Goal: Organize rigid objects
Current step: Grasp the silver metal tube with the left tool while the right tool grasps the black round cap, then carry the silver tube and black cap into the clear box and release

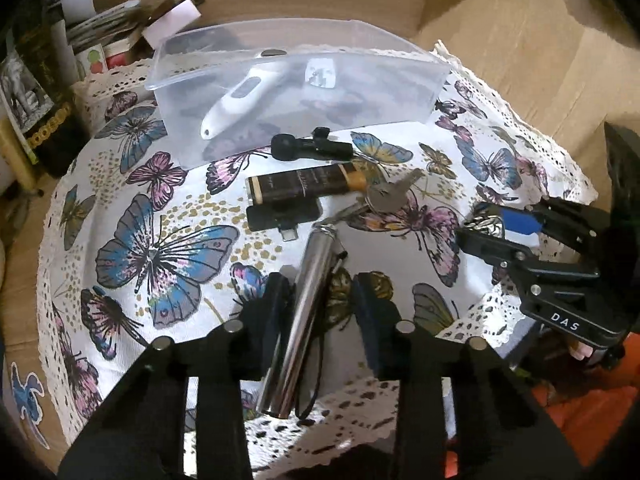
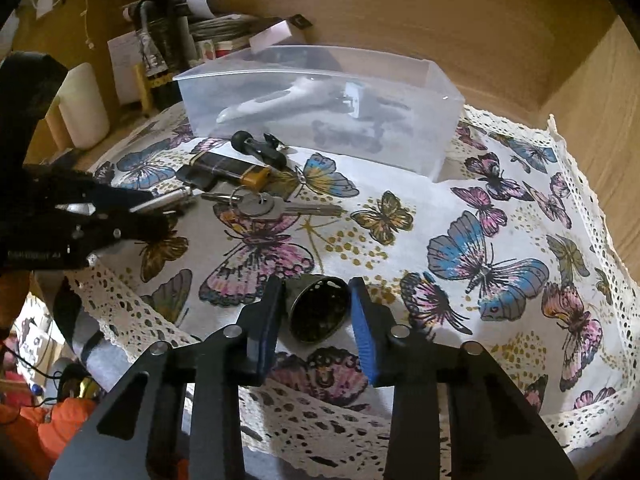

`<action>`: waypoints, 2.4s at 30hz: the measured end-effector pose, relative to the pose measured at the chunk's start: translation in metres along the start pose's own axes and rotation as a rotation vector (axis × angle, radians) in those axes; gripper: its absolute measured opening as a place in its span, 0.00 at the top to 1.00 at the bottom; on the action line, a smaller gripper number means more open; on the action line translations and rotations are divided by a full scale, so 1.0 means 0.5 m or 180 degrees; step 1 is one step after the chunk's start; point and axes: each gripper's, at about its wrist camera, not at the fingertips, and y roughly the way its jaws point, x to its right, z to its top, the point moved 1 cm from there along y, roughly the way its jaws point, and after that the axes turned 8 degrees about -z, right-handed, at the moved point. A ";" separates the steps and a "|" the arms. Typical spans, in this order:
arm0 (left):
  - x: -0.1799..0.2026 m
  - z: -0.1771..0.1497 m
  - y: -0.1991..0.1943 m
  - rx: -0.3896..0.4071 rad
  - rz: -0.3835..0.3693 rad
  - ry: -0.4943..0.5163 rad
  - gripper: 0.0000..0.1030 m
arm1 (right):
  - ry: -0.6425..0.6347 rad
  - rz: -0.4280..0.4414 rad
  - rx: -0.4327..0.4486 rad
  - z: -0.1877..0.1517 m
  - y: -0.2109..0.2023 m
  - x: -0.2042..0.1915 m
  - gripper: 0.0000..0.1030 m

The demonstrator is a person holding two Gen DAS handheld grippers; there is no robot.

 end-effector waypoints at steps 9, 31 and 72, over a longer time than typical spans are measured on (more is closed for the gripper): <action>0.018 0.001 0.007 0.0075 0.0174 0.0162 0.85 | 0.0033 0.0090 0.0049 0.011 -0.008 -0.006 0.70; 0.049 0.065 -0.115 0.0906 0.0078 0.0109 0.85 | 0.0183 0.0136 0.0532 0.086 -0.055 -0.014 0.70; -0.093 0.332 -0.046 0.1023 0.0106 -0.0199 0.85 | 0.0183 -0.0196 0.0656 0.339 0.068 0.078 0.70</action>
